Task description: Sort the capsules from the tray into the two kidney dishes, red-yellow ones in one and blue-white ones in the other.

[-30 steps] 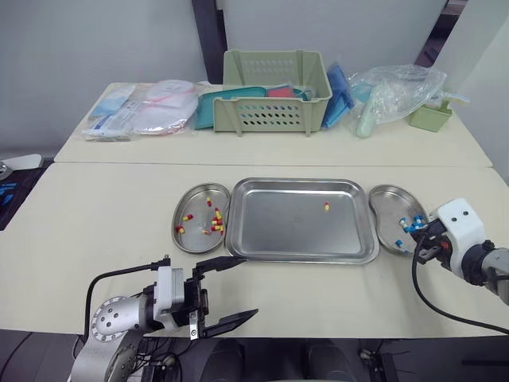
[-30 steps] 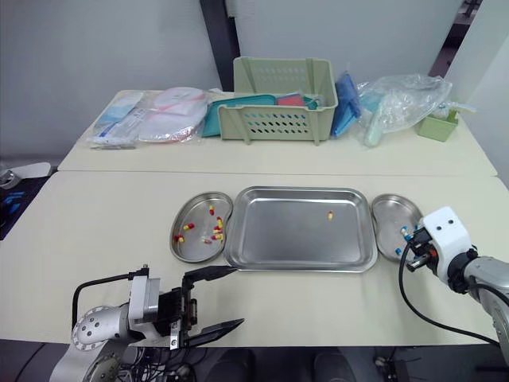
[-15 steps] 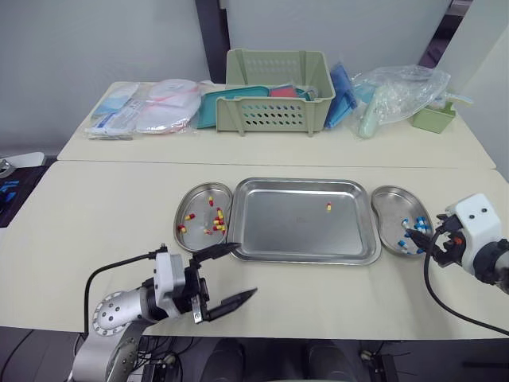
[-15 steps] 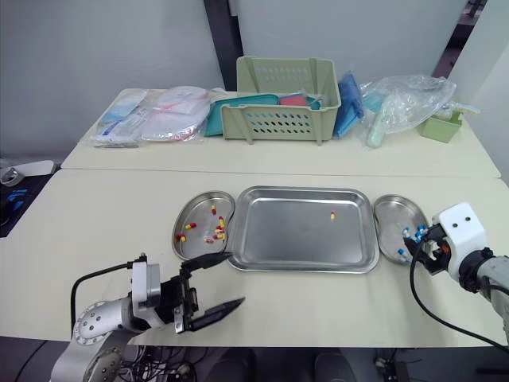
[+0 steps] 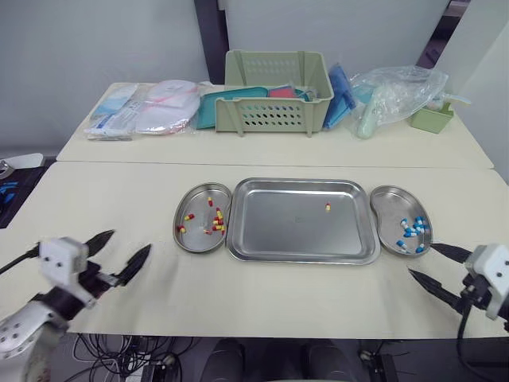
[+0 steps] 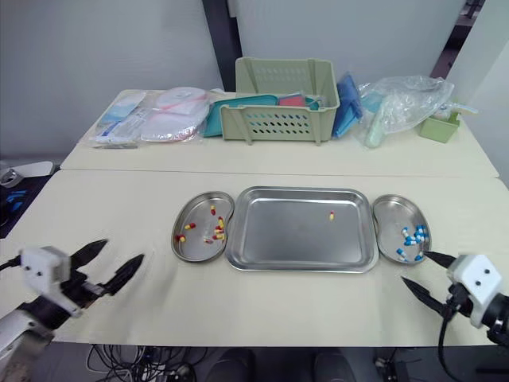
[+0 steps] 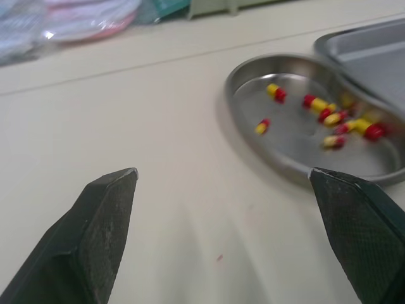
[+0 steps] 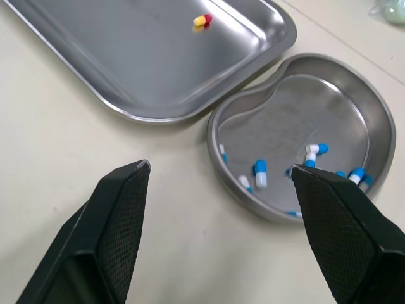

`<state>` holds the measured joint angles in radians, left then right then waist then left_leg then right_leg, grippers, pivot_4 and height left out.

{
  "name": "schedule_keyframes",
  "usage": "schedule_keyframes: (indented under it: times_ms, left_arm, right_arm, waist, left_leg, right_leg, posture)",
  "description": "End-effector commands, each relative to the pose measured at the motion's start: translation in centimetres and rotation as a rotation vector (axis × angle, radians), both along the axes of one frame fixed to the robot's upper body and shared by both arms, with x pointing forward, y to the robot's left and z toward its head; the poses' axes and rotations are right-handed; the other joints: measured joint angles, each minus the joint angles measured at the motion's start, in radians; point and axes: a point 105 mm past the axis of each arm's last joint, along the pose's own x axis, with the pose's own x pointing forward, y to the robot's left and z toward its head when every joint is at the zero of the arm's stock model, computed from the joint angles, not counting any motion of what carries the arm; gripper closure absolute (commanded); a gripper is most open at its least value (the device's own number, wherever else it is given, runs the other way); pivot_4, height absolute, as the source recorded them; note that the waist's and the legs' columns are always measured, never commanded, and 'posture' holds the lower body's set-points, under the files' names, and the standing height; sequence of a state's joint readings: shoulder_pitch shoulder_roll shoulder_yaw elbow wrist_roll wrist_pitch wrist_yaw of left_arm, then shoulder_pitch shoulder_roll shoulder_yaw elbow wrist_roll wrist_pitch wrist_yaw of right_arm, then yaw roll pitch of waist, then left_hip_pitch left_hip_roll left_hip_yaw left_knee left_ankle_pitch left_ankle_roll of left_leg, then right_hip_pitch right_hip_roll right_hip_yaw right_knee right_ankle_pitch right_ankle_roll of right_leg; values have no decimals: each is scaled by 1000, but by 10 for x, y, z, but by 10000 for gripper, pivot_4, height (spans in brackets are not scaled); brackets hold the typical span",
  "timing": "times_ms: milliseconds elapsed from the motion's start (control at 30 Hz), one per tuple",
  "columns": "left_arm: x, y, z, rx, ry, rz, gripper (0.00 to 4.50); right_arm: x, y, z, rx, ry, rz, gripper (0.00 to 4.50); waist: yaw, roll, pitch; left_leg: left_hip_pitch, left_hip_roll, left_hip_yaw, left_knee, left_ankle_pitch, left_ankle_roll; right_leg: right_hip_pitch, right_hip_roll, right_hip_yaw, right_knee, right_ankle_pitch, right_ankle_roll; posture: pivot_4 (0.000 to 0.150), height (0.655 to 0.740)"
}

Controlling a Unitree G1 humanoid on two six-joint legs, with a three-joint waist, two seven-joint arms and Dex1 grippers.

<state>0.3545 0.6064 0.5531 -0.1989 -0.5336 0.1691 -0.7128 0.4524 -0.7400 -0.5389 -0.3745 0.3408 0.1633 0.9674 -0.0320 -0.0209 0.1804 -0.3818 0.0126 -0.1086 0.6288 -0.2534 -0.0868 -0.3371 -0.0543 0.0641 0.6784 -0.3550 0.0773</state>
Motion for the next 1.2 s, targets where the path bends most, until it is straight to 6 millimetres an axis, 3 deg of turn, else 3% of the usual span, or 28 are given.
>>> schedule_keyframes:
  times_ms: [33, 133, 233, 600, 1000, 1200]
  left_arm:
    - [-25, 35, -14, 33, 88, 83, 0]
    - [-50, 53, -31, 39, 167, 142, 0]
    - [-57, 57, -36, 20, 179, 163, 0]
    - [-56, 56, -39, 10, 166, 164, 0]
    - [-54, 42, -37, 22, 157, 97, 0]
    - [-53, 40, -30, 43, 137, 79, 0]
  right_arm:
    - [-8, -19, 4, 8, 0, -7, 5792]
    - [-13, -25, 1, 40, 29, -3, 344]
    - [-14, -19, -1, 48, 29, 30, 344]
    - [-17, -15, -10, 36, 34, 69, 344]
    - [-13, 57, -6, 223, -113, 105, 344]
    - [-7, 70, -9, 260, -124, 125, 344]
  waist:
    - [-1, -1, 0]
    - [-7, -2, 1]
    - [-1, -3, 2]
    - [2, -4, 1]
    - [2, -5, 0]
    - [2, -5, 0]
  left_leg:
    - [0, 0, 0, 0, 0, 0]
    - [0, 0, 1, -2, 0, 0]
    - [0, 0, 1, -3, 0, 0]
    - [0, 0, 0, -2, 0, 0]
    - [0, 1, 0, -2, 0, 0]
    - [1, 1, 0, -2, 0, 0]
  right_leg:
    - [0, 0, 0, 0, 0, 0]
    - [0, 0, 1, -2, 0, 0]
    - [0, 0, 0, -3, 0, 0]
    - [1, 0, 0, -3, 0, 0]
    - [1, 0, 0, -2, 0, 0]
    - [1, 0, 0, -1, 0, 0]
  posture:
    - [1500, 7400]
    - [1500, 7400]
    - [1500, 7400]
    - [1500, 7400]
    - [1500, 7400]
    - [1500, 7400]
